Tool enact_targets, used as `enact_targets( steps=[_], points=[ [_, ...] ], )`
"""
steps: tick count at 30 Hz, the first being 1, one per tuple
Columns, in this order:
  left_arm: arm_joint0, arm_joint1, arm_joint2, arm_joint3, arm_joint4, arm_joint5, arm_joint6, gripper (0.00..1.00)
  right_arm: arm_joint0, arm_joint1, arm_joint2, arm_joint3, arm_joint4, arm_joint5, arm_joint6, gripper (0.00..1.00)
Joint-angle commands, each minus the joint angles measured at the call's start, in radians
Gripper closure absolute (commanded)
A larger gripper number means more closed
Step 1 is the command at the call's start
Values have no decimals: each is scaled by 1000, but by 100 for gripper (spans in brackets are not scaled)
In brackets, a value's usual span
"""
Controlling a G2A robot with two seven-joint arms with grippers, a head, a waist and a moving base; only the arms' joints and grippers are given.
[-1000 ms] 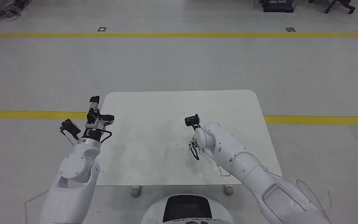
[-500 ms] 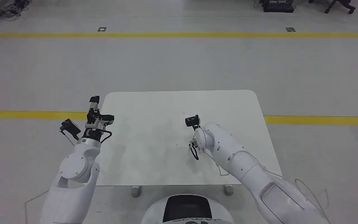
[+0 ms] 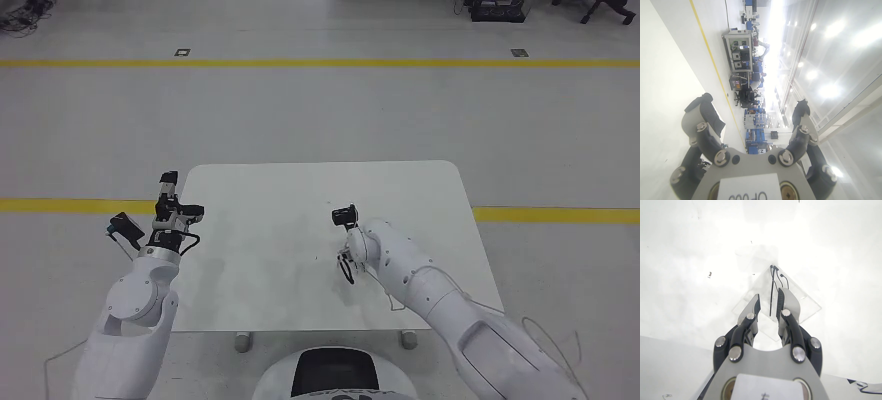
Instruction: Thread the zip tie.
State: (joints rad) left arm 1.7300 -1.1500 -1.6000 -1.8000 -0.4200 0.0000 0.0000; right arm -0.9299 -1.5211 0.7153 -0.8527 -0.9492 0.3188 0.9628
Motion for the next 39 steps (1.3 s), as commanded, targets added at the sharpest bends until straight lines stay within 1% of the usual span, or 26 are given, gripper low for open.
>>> enact_targets(
  steps=[1,6,11,16,26,29,39],
  points=[
    [0,0,0,0,0,0,0,0,2,-4,-1,10,1,-2,-15,78],
    [0,0,0,0,0,0,0,0,5,-13,-5,31,0,-3,-40,78],
    [0,0,0,0,0,0,0,0,10,-24,-11,53,-1,1,-46,80],
    [0,0,0,0,0,0,0,0,17,-34,-14,76,1,0,-52,85],
    [0,0,0,0,0,0,0,0,29,-52,-20,122,6,-6,-63,84],
    [0,0,0,0,0,0,0,0,33,-57,-21,133,5,-4,-67,85],
    [0,0,0,0,0,0,0,0,40,-71,-21,166,-2,0,-77,84]
  ],
)
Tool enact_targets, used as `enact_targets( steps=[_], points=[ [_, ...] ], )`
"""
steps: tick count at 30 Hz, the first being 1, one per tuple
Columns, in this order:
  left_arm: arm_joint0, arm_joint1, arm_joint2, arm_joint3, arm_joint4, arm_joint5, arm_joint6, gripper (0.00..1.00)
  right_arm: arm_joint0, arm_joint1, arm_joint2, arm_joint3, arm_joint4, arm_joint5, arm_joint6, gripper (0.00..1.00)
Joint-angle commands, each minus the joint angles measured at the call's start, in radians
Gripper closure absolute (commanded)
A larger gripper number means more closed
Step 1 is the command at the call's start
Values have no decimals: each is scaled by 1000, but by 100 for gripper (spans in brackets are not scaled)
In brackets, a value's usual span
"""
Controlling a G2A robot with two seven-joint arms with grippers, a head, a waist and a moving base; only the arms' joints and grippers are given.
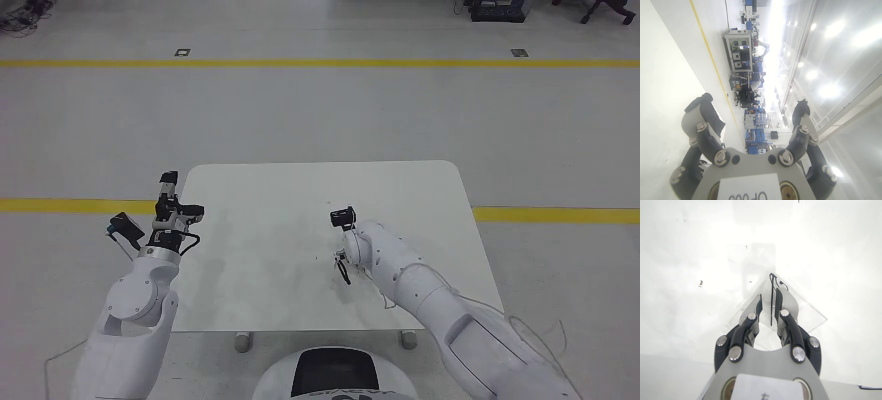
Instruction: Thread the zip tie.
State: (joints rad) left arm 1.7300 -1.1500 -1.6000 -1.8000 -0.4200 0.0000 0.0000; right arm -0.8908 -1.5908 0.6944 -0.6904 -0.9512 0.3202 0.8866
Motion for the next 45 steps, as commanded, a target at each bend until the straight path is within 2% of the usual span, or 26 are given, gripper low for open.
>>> enact_targets(
  steps=[1,17,35,38,41,45],
  points=[
    [0,0,0,0,0,0,0,0,2,-3,0,7,0,-2,-1,84],
    [0,0,0,0,0,0,0,0,19,-22,6,55,1,-23,-13,86],
    [0,0,0,0,0,0,0,0,8,-27,18,40,-32,-3,-17,84],
    [0,0,0,0,0,0,0,0,7,-29,18,40,-38,2,-16,85],
    [0,0,0,0,0,0,0,0,7,-31,20,42,-43,8,-17,93],
    [0,0,0,0,0,0,0,0,8,-33,23,49,-46,7,-14,94]
  ],
)
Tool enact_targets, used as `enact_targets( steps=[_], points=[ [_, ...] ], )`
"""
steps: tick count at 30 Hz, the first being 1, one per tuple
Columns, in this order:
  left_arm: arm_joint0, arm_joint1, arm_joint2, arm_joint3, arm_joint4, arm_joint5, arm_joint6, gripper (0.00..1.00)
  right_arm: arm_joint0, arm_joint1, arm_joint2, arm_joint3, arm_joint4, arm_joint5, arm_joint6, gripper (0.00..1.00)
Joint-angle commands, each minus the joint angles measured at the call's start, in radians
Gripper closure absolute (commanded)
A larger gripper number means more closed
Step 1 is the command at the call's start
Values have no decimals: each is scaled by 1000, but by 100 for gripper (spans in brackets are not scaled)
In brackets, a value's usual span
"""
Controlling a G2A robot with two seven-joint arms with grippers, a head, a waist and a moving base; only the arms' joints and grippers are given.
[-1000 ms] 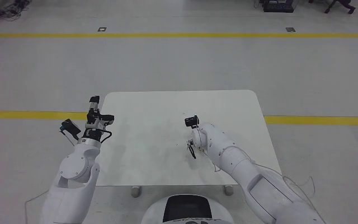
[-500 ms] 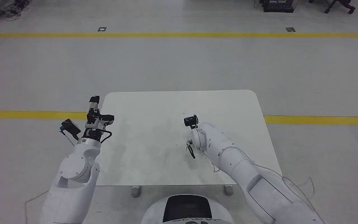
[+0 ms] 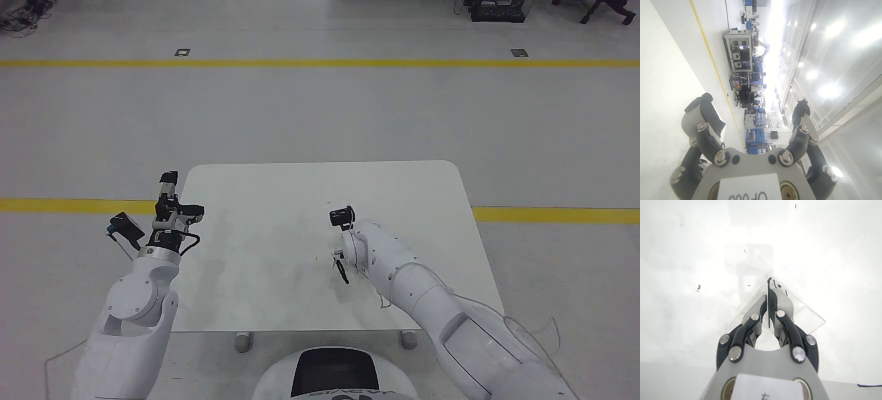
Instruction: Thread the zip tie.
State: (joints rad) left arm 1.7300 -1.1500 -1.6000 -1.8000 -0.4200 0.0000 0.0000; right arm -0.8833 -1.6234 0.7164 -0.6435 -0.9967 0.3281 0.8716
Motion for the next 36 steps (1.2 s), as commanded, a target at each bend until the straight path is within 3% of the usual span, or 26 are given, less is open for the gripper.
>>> enact_targets(
  steps=[1,13,21,28,36],
  points=[
    [0,0,0,0,0,0,0,0,1,-1,1,4,0,-1,2,94],
    [0,0,0,0,0,0,0,0,9,-12,7,22,-6,-7,2,100],
    [0,0,0,0,0,0,0,0,-6,-3,24,-24,-23,-7,7,100],
    [0,0,0,0,0,0,0,0,-47,21,54,-126,-64,7,26,100],
    [0,0,0,0,0,0,0,0,-133,70,122,-309,-130,-1,77,100]
  ],
)
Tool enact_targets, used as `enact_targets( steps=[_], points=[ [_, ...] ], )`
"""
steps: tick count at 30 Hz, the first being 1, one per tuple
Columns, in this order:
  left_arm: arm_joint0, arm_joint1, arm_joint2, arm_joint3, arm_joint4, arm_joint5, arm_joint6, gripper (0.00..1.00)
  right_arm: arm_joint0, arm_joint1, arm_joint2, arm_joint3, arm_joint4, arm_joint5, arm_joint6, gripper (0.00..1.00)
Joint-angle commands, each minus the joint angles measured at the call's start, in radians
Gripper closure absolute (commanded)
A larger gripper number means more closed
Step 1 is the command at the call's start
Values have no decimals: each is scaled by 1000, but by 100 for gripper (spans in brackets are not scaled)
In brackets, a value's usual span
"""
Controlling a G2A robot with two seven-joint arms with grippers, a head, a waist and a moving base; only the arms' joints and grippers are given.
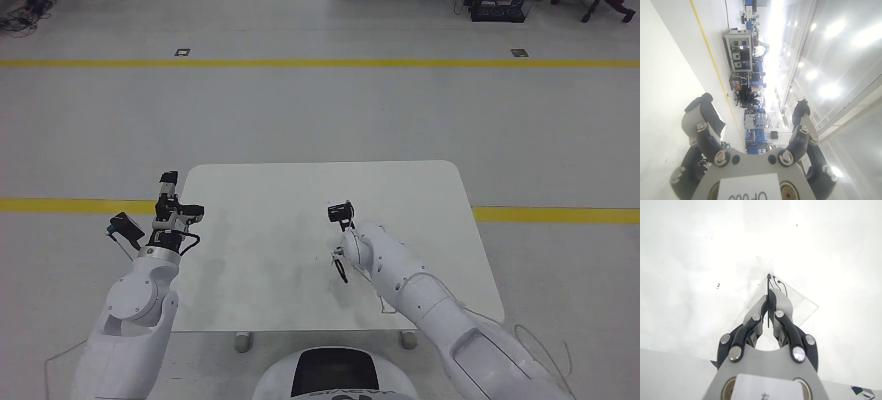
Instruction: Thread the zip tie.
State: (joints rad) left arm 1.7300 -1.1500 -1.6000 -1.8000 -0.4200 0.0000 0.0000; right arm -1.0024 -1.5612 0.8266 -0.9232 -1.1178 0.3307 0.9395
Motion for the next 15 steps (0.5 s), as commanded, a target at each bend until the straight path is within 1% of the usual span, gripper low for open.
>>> enact_targets(
  steps=[1,7,15],
  points=[
    [0,0,0,0,0,0,0,0,-25,13,22,-51,-16,-8,15,100],
    [0,0,0,0,0,0,0,0,-97,48,90,-186,-49,-42,55,100],
    [0,0,0,0,0,0,0,0,-186,87,194,-338,-50,-104,74,100]
  ],
)
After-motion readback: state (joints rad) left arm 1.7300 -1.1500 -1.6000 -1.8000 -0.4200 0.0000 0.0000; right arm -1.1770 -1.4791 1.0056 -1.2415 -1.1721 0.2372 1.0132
